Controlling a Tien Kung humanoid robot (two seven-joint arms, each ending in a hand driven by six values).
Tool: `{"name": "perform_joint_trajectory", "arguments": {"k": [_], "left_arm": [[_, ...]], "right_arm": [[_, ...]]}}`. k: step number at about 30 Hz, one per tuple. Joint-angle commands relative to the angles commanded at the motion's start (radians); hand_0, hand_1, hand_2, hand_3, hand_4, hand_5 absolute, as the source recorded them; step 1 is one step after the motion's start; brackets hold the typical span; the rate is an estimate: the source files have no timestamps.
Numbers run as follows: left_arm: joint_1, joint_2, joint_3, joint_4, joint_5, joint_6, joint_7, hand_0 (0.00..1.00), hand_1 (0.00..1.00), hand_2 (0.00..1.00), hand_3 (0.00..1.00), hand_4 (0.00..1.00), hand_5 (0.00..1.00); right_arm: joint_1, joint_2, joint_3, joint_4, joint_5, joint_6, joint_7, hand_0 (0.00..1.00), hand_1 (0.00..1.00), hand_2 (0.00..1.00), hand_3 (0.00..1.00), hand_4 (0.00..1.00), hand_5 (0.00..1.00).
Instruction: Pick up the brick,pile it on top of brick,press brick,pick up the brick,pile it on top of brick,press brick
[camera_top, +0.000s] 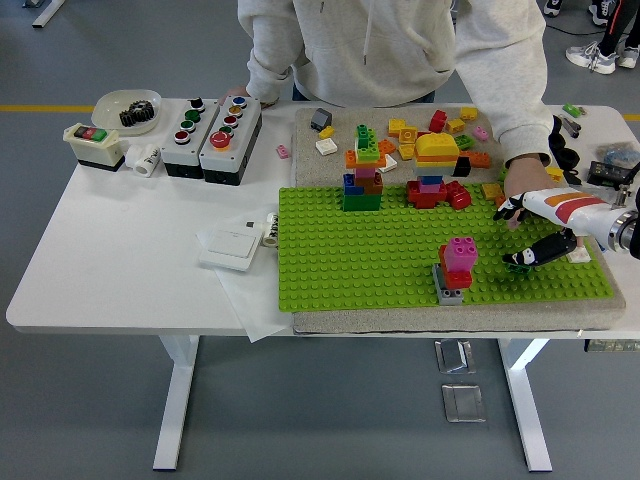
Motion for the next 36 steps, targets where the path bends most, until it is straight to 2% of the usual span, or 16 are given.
{"name": "perform_joint_trajectory", "arguments": {"k": [36], "left_arm": [[-0.009,0.000,0.012,0.000,-0.018,0.000,0.002,0.786,0.706,0.600,0.533,0.524,0.509]], "right_arm": [[-0.017,-0.023,0.025,0.007,0.008,-0.034,0.024,0.700,0.676,0.735,0.718,0.905,0.406]]}}
